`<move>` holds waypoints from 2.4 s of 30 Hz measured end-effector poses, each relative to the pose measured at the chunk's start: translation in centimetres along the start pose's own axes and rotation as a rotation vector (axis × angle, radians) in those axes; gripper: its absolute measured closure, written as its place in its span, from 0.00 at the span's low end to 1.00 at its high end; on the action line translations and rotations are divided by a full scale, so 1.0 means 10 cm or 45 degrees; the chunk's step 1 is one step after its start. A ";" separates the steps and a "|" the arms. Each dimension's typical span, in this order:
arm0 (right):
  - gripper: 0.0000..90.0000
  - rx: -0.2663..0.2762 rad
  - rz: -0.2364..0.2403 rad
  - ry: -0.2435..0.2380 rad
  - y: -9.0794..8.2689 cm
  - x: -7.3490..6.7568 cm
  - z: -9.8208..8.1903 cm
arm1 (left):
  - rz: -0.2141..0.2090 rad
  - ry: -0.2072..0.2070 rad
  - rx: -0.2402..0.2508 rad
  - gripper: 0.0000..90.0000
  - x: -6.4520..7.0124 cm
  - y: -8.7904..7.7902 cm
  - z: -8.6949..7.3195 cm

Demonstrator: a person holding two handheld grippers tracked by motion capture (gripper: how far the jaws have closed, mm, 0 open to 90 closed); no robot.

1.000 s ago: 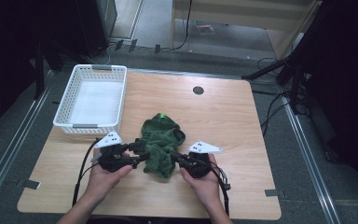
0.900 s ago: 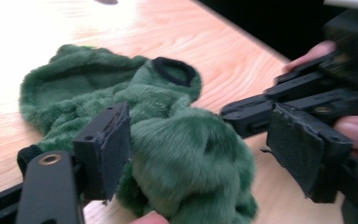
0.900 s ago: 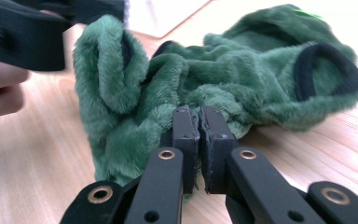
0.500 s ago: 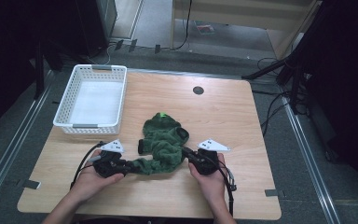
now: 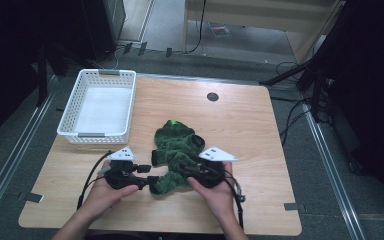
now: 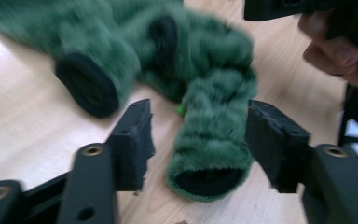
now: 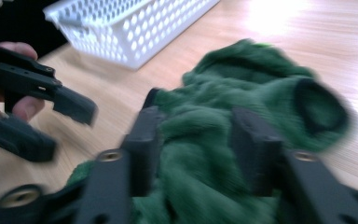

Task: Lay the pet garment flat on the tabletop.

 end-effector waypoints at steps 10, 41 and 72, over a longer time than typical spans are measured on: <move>0.92 -0.073 -0.147 -0.073 0.28 0.06 -0.20 | 0.060 0.023 -0.083 0.82 -0.01 0.17 -0.19; 0.55 -0.152 -0.267 0.067 -0.08 0.55 -0.33 | 0.335 -0.019 -0.083 0.48 -0.10 0.56 0.25; 0.59 -0.151 -0.163 -0.006 -0.32 0.31 -0.47 | 0.273 -0.084 -0.073 0.60 -0.23 0.19 -0.04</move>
Point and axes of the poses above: each handheld gripper's, and its own axes: y roughly forward along the jaws, z roughly out of its top, x roughly to its right, the point moved 10 cm from there along y, roughly forward along the jaws, and after that the axes turned 13 degrees about y, right-handed, at the moved point
